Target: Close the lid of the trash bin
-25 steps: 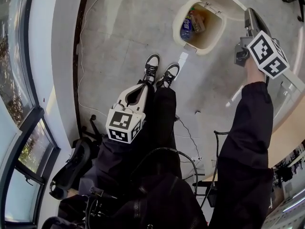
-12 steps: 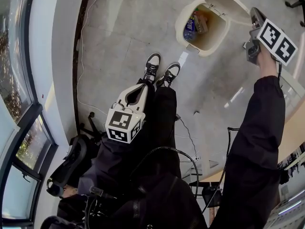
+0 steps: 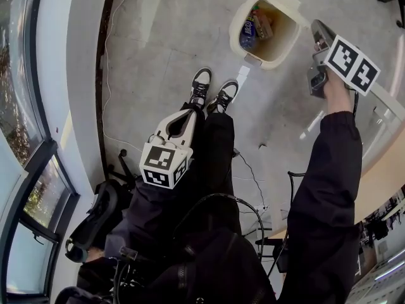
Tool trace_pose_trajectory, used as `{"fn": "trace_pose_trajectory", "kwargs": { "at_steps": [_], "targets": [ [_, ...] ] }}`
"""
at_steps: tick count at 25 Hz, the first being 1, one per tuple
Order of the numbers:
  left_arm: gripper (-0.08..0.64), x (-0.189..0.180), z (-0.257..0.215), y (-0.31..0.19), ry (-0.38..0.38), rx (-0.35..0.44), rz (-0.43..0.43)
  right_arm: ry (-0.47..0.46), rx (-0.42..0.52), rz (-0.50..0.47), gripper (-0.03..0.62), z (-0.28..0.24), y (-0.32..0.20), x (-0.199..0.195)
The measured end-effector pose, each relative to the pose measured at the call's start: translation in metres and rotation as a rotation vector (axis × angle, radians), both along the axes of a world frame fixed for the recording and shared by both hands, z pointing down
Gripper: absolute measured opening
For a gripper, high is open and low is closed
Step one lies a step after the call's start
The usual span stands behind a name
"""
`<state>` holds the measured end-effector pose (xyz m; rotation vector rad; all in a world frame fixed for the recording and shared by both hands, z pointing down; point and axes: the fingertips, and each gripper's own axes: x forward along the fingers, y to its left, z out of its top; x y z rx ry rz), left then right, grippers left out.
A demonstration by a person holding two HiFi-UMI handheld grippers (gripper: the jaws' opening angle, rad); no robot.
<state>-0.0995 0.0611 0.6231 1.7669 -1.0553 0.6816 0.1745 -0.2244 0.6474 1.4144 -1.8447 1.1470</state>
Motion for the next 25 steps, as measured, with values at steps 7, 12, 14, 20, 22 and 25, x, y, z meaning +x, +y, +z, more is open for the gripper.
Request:
{"fn": "trace_pose_trajectory", "kwargs": {
  "at_steps": [7,12,14,20,22,25],
  "targets": [
    [0.002,0.004,0.005,0.006,-0.003,-0.002,0.013,-0.025,-0.079,0.007,0.005,0.049,0.079,-0.026],
    [0.002,0.0,0.01,0.012,-0.008,-0.011,0.021,-0.029,-0.111,-0.008,0.005,0.082,0.108,-0.038],
    [0.002,0.001,0.014,0.015,-0.008,-0.012,0.02,-0.032,-0.121,-0.014,0.005,0.093,0.115,-0.039],
    [0.002,0.0,0.019,0.023,-0.01,-0.022,0.027,-0.031,-0.148,-0.01,0.005,0.122,0.131,-0.044],
    [0.002,-0.003,0.02,0.026,-0.012,-0.026,0.029,-0.029,-0.159,-0.01,0.005,0.132,0.137,-0.046],
    [0.002,-0.007,0.023,0.031,-0.015,-0.032,0.026,-0.028,-0.178,-0.025,0.005,0.149,0.144,-0.049]
  ]
}}
